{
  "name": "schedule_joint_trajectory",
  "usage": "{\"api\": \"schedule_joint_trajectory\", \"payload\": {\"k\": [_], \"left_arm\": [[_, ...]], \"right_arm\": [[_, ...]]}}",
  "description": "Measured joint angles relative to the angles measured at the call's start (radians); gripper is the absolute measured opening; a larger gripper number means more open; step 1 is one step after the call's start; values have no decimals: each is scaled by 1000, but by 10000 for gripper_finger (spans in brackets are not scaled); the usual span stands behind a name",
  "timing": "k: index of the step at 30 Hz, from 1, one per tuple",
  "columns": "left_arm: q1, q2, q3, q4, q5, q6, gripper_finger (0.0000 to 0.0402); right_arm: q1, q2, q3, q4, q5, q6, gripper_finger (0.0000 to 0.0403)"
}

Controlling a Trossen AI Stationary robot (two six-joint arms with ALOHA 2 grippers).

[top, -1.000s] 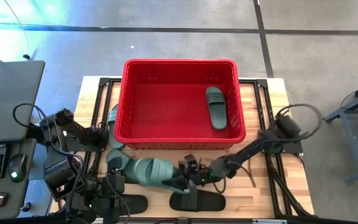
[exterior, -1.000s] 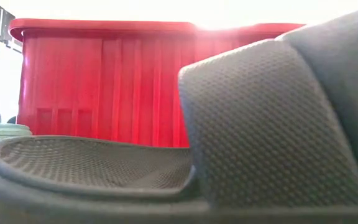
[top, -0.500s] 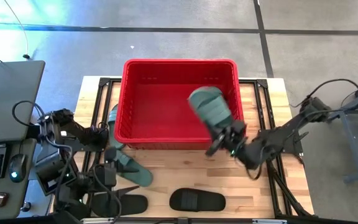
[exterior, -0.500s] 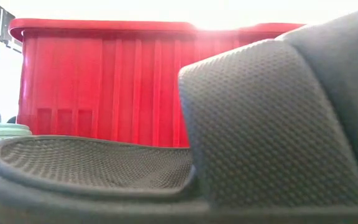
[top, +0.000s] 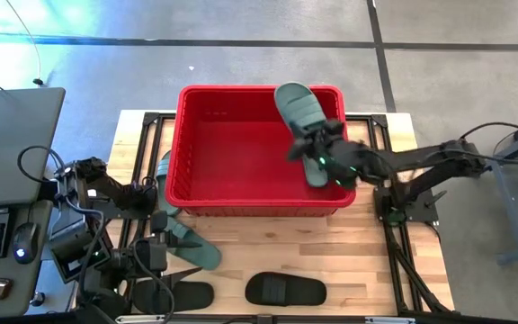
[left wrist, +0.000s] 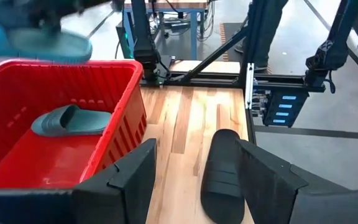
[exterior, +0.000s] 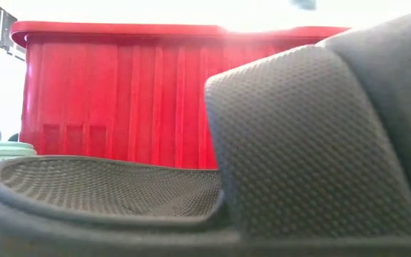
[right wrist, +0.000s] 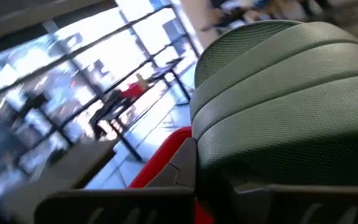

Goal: Pick and place slides into bin
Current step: Put the green slide into the red bin

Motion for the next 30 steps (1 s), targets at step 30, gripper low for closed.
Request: {"api": "schedule_joint_trajectory", "payload": {"k": [30], "left_arm": [[0, 0, 3, -1, 5, 24, 200]], "right_arm": [[-294, 591, 0, 184, -287, 718, 9]]}}
